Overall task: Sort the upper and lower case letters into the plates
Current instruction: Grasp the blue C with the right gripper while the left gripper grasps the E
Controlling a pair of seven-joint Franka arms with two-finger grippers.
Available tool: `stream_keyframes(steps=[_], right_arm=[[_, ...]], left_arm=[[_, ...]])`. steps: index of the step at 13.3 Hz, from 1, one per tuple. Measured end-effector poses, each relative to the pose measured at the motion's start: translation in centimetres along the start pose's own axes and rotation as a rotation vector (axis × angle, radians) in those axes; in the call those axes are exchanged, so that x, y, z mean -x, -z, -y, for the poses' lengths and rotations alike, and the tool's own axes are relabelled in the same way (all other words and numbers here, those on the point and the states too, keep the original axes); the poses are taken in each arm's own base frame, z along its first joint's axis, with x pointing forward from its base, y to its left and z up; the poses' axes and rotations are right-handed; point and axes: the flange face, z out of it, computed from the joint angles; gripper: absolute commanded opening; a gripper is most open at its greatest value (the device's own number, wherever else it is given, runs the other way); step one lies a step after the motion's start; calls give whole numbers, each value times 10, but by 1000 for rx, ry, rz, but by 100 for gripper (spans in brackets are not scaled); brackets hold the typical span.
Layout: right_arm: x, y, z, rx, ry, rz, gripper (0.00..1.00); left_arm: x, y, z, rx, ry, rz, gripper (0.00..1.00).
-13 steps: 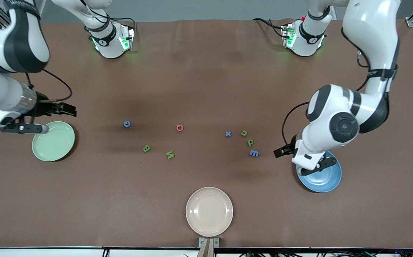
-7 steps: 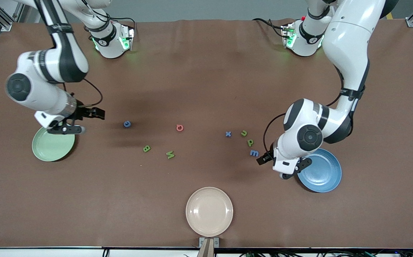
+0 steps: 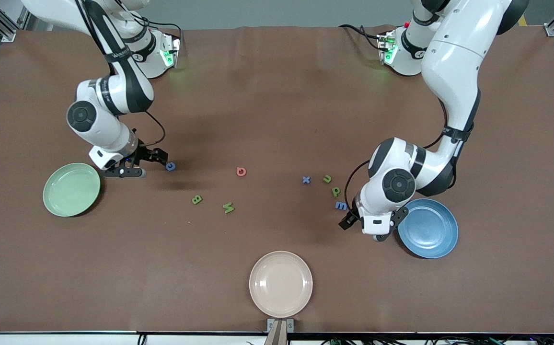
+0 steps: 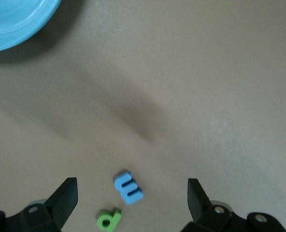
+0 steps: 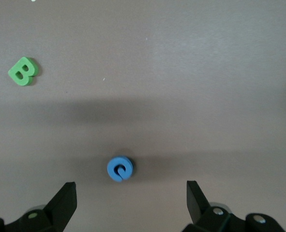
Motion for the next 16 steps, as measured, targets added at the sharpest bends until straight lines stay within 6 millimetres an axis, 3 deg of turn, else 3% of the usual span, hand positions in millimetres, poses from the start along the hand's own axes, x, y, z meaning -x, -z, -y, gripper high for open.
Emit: stream_keyframes(steps=[3, 5, 9, 13, 15, 16], right_arm=[[4, -38, 2, -6, -8, -11, 97], [8, -55, 9, -5, -14, 3, 89], [15, -67, 22, 1, -21, 25, 68], [16, -68, 22, 3, -25, 30, 64], [16, -68, 22, 3, -26, 31, 63], [16, -68, 21, 3, -26, 32, 62]], left_arm=[[5, -22, -1, -10, 104, -14, 100], [19, -34, -1, -31, 156, -10, 99], [40, -51, 4, -68, 241, -6, 88], [45, -63, 10, -57, 261, -9, 65], [45, -65, 10, -44, 260, -10, 41], [45, -63, 8, -32, 260, -11, 23]])
